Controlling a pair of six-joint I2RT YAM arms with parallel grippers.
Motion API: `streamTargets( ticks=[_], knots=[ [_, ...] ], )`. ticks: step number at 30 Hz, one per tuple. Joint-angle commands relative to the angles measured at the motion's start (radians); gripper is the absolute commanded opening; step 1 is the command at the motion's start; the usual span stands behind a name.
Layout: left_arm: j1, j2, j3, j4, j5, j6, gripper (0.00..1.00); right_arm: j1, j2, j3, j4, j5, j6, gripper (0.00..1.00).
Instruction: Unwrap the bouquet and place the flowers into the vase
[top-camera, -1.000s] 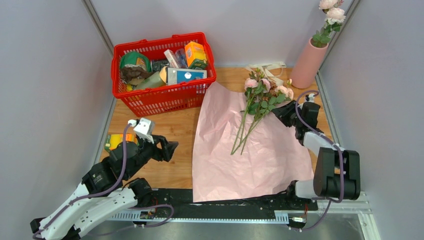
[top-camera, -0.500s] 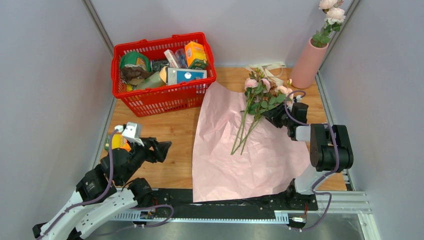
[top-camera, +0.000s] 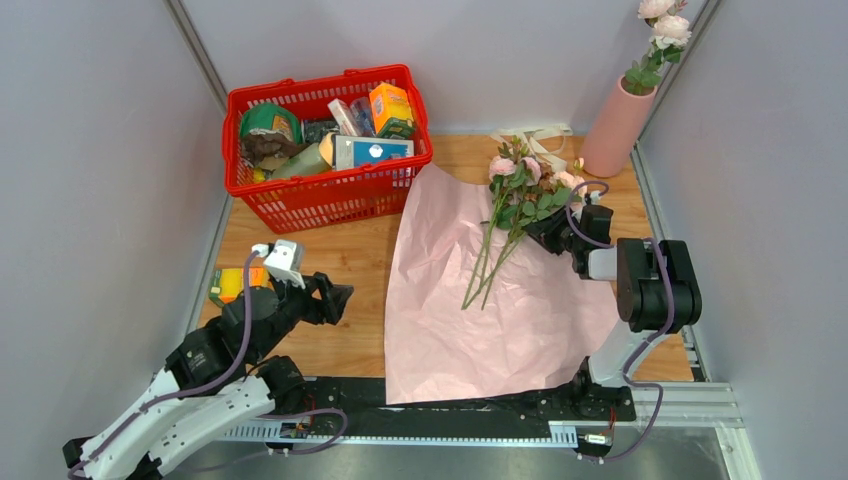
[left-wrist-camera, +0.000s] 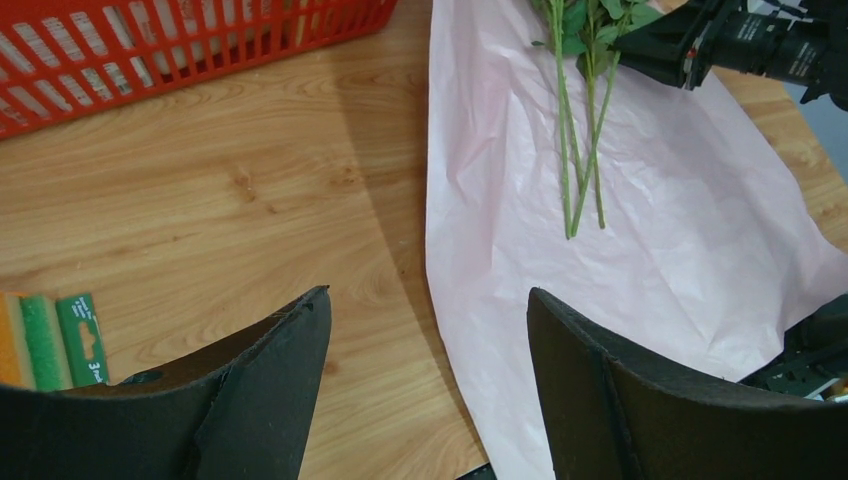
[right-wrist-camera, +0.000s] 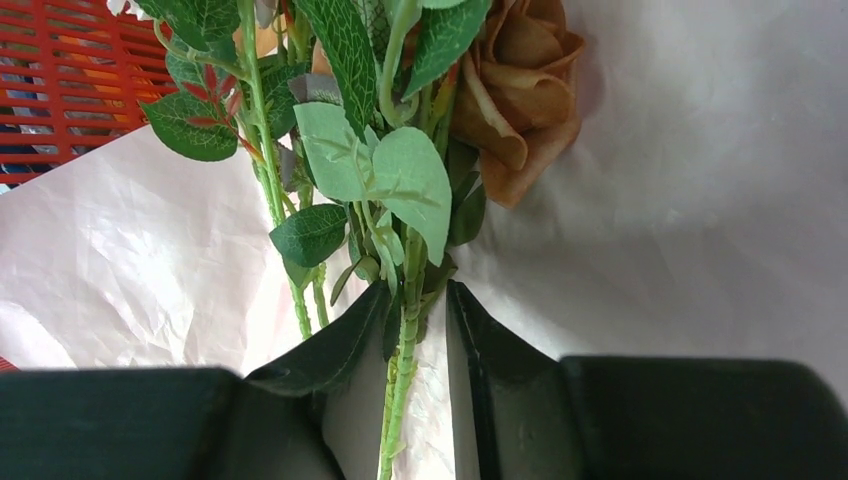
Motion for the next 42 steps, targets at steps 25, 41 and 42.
streamTargets(
  ticks=[25,41,42],
  knots=[
    [-0.003,0.058,-0.002,0.017,0.029,0.025,0.79,0.006,-0.404,0.015,-0.143,0.099,-0.148,0.12],
    [-0.003,0.061,-0.002,0.017,0.03,0.025,0.79,0.008,-0.7,0.275,-0.168,0.183,-0.309,0.05],
    [-0.003,0.056,-0.004,0.017,0.033,0.028,0.79,0.008,-0.697,0.303,-0.167,0.21,-0.344,0.04]
  ],
)
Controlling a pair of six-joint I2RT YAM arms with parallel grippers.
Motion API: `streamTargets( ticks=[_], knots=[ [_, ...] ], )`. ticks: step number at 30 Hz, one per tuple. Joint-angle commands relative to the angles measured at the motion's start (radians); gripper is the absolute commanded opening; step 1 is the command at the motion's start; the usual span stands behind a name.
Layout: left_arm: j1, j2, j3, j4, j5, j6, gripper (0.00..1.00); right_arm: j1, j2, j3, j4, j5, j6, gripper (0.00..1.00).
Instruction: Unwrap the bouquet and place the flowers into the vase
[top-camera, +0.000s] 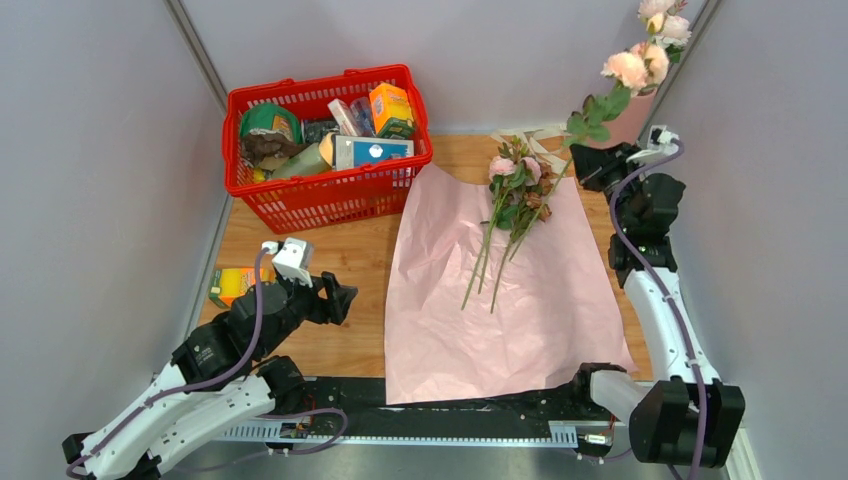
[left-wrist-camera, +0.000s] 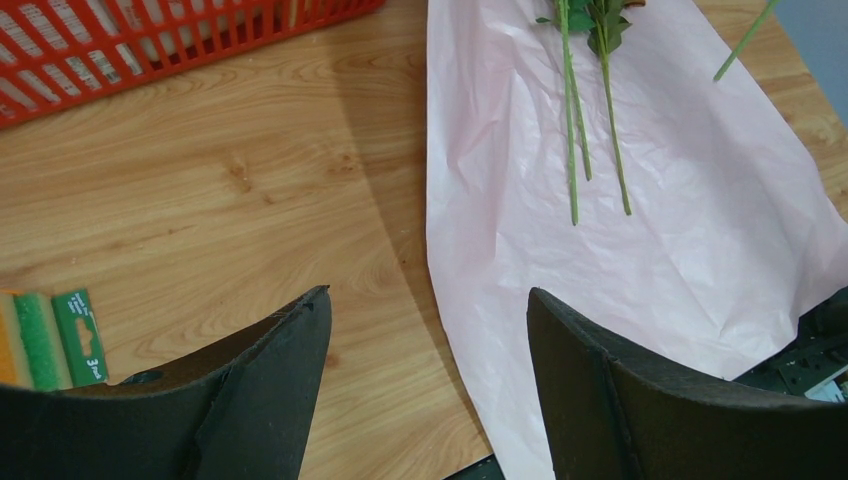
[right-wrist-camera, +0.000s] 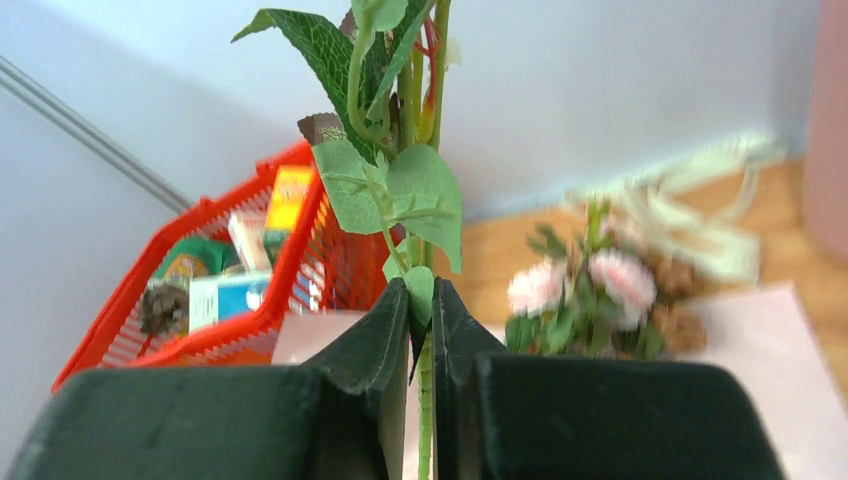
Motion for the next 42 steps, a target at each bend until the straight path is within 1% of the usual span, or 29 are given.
streamTargets(
  ticks=[1,4,12,17,18,21,23,27,32,38,42],
  knots=[
    [-0.003,-0.001,-0.004,0.016,0.011,0.019,0.79,0.008,-0.016,0.154,0.062,0.116,-0.181,0.04],
    [-0.003,-0.01,-0.005,0.021,0.017,0.025,0.79,0.008,-0.008,0.242,0.068,0.23,-0.275,0.04],
    [-0.003,-0.017,-0.01,0.035,0.059,0.034,0.79,0.001,0.067,0.384,0.242,0.431,-0.522,0.04],
    [-0.003,-0.009,-0.01,0.041,0.076,0.042,0.79,-0.025,0.174,0.411,0.455,0.425,-0.594,0.04],
    [-0.002,-0.012,-0.01,0.041,0.08,0.04,0.79,-0.032,0.205,0.426,0.48,0.417,-0.631,0.04],
    [-0.003,-0.018,-0.013,0.044,0.08,0.04,0.79,-0.046,0.295,0.499,0.537,0.382,-0.668,0.05],
    [-0.003,-0.015,-0.014,0.045,0.08,0.042,0.79,-0.054,0.356,0.559,0.557,0.38,-0.699,0.05],
    [-0.003,-0.006,-0.011,0.044,0.082,0.04,0.79,-0.075,0.452,0.687,0.562,0.362,-0.709,0.05],
    [-0.003,-0.004,-0.013,0.045,0.083,0.042,0.79,-0.078,0.539,0.74,0.666,0.357,-0.748,0.04],
    [-0.003,0.0,-0.011,0.045,0.085,0.042,0.79,-0.085,0.674,0.837,0.724,0.338,-0.779,0.03],
    [-0.003,0.005,-0.013,0.045,0.085,0.042,0.79,-0.092,0.757,0.915,0.721,0.339,-0.776,0.03]
  ],
)
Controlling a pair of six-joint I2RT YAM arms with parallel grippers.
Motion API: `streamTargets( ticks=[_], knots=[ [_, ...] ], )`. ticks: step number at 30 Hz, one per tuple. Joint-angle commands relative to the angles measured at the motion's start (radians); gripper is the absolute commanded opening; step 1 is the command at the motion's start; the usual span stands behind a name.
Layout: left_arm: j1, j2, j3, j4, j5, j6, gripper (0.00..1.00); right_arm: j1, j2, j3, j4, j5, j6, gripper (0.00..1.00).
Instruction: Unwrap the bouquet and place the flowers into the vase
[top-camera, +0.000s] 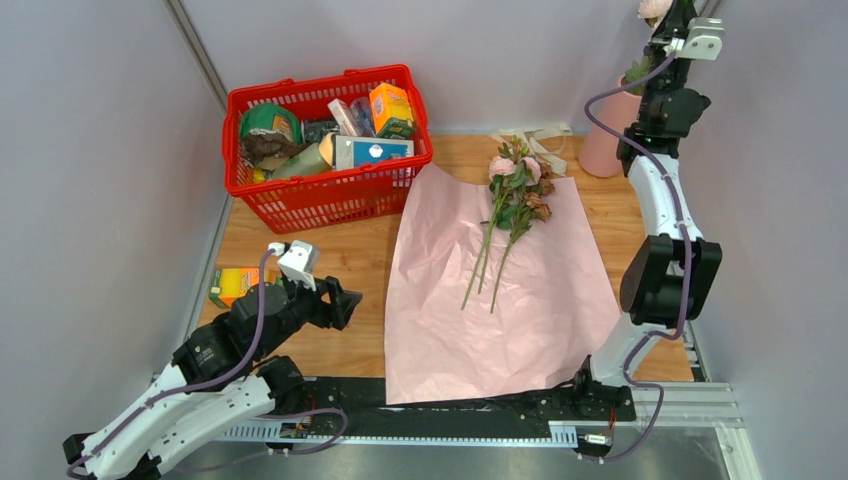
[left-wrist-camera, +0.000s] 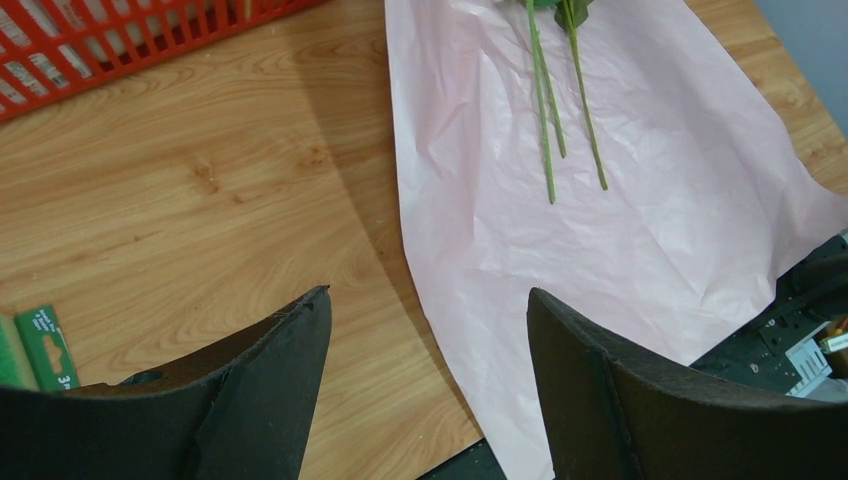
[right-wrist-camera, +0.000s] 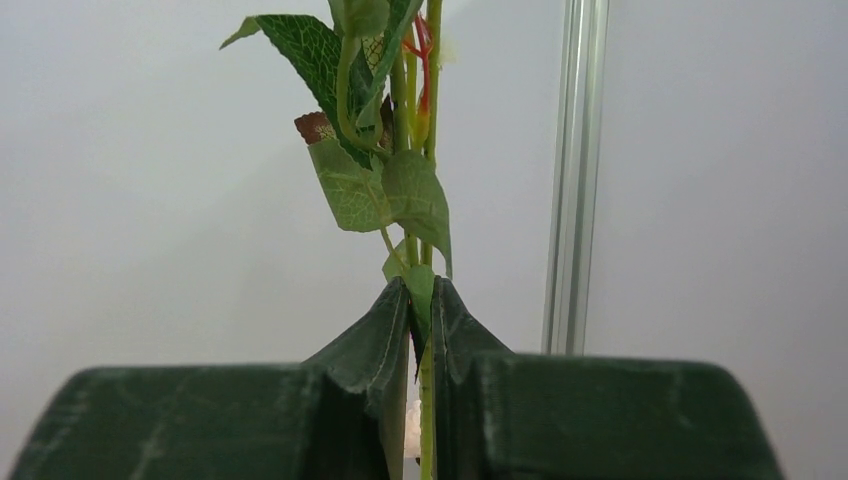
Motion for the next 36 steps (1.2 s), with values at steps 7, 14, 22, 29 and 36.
streamTargets(
  ticks=[7,14,22,29,36],
  knots=[
    [-0.003,0.026,-0.003,0.04,0.011,0.018,0.79,-0.012,0.131,0.025,0.051,0.016,-0.006,0.04],
    [-0.003,0.031,-0.004,0.04,0.014,0.018,0.79,-0.012,0.137,-0.076,-0.085,0.084,0.062,0.12],
    [-0.003,0.02,-0.003,0.038,0.008,0.018,0.79,-0.014,0.115,-0.061,-0.462,0.182,0.193,0.24],
    [-0.003,0.022,-0.004,0.038,0.003,0.016,0.79,-0.014,0.027,-0.076,-0.692,0.199,0.253,0.62],
    [-0.002,0.028,-0.004,0.037,-0.008,0.016,0.79,-0.014,-0.133,-0.196,-0.861,0.103,0.359,0.8]
  ],
)
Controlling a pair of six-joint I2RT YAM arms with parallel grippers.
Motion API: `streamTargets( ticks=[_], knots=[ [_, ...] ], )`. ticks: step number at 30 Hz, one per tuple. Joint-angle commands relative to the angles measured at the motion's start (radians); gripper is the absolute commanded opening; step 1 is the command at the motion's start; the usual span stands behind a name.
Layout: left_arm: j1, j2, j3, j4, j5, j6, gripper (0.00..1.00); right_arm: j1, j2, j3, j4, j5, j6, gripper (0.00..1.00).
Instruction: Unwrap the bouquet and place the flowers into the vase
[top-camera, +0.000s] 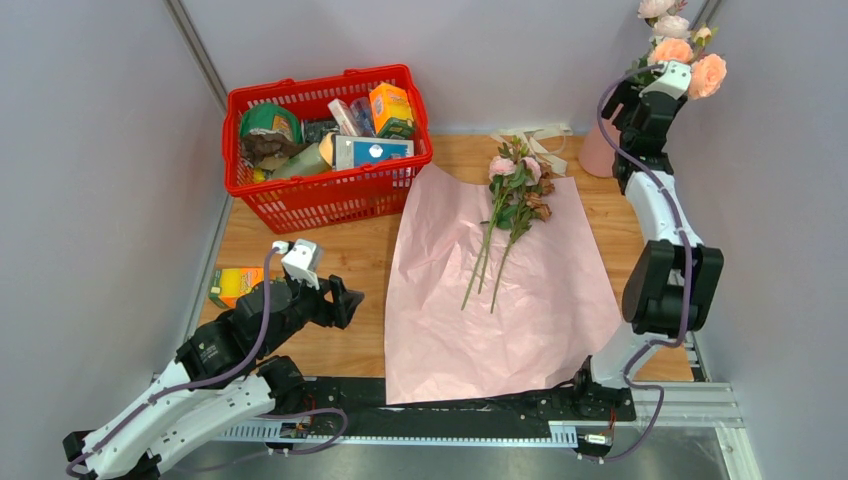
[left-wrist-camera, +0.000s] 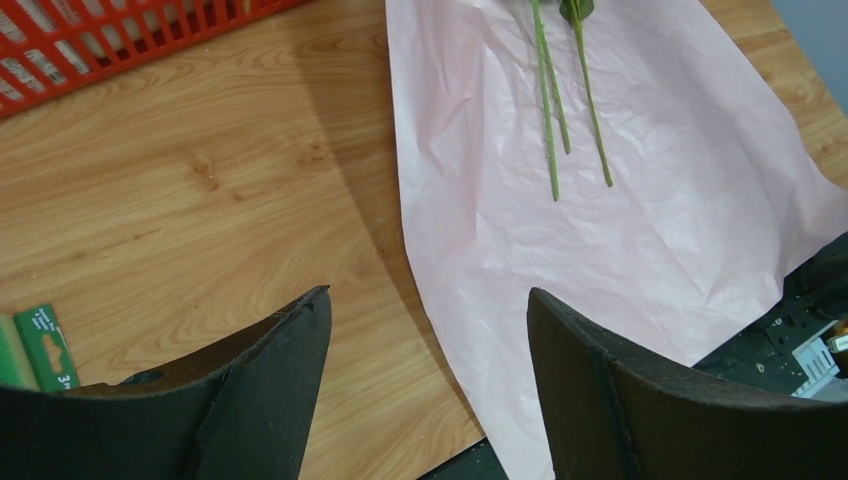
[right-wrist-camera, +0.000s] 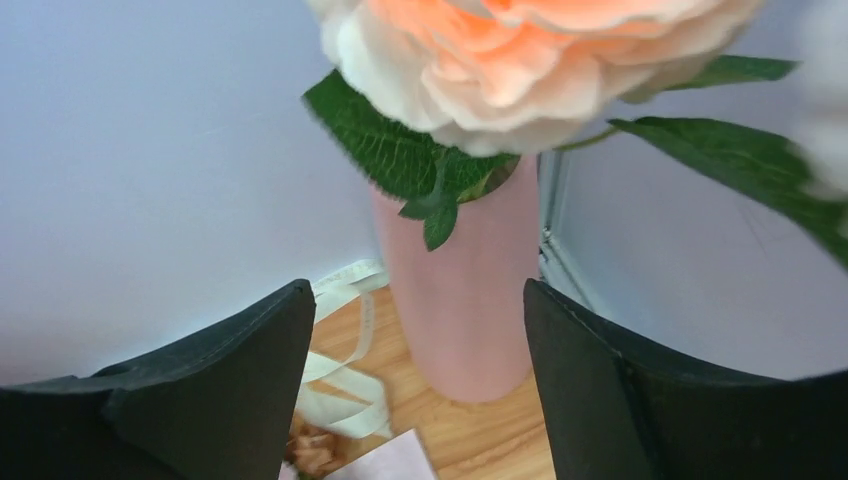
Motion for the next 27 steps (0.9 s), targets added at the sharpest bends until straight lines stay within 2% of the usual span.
streamTargets(
  ticks=[1,6,12,17,24,27],
  knots=[
    [-0.003,0.006,-0.004,0.027,-0.015,0.014,0.79,-0.005,-0.169,-0.063,-0.13,-0.087,0.14,0.8],
    [-0.002,0.018,-0.003,0.024,-0.022,0.013,0.79,-0.002,-0.328,-0.237,-0.232,-0.22,0.358,0.83],
    [-0.003,0.024,-0.001,0.021,-0.024,0.01,0.79,-0.002,-0.494,-0.465,-0.243,-0.42,0.497,0.88],
    [-0.003,0.003,-0.003,0.021,-0.025,0.01,0.79,0.01,-0.525,-0.614,-0.243,-0.607,0.487,1.0],
    [-0.003,-0.005,-0.003,0.019,-0.027,0.01,0.79,0.064,-0.517,-0.755,-0.219,-0.656,0.485,1.0],
    [-0.003,-0.003,-0.003,0.019,-0.027,0.01,0.79,0.096,-0.507,-0.812,-0.136,-0.722,0.481,0.99]
  ],
)
